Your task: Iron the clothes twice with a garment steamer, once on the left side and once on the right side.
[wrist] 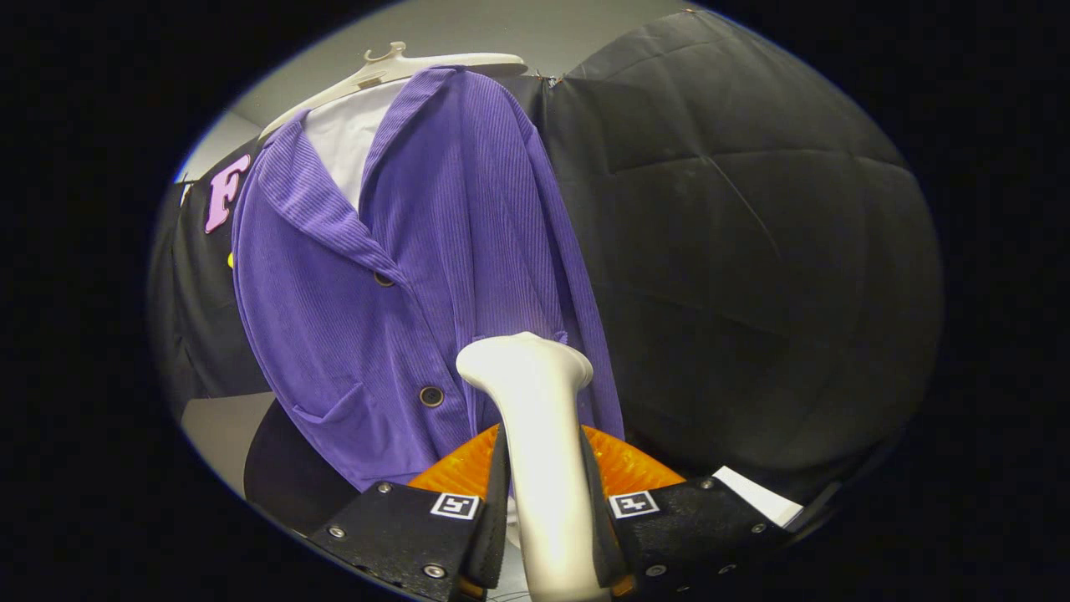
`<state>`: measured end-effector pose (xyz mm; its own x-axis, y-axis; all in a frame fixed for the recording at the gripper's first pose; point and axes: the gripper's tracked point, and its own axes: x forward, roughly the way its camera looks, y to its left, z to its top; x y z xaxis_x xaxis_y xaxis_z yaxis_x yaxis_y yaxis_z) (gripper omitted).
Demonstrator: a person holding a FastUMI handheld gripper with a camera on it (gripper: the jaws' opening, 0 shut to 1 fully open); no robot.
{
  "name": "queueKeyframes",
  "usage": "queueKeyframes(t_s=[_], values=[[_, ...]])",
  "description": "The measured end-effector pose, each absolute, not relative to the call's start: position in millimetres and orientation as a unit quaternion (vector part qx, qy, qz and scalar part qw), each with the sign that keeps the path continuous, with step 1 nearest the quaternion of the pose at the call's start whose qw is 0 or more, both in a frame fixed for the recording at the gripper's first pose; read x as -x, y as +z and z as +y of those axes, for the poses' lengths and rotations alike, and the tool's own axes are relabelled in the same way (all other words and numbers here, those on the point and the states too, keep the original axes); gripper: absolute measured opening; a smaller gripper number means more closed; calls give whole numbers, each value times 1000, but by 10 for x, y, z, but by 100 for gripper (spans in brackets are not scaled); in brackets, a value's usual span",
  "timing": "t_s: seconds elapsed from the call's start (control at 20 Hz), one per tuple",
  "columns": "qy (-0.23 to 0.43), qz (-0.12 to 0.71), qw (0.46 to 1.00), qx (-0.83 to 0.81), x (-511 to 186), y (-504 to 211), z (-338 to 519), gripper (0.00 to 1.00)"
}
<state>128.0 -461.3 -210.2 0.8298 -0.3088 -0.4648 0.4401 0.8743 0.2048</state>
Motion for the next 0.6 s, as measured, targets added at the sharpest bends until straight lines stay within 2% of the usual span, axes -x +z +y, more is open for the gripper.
queueKeyframes(t_s=[0.5,0.6], values=[[-162,241,942,-167,-1208,-2462,-4509,42],[-152,267,938,-160,-1122,-2648,-4455,42]])
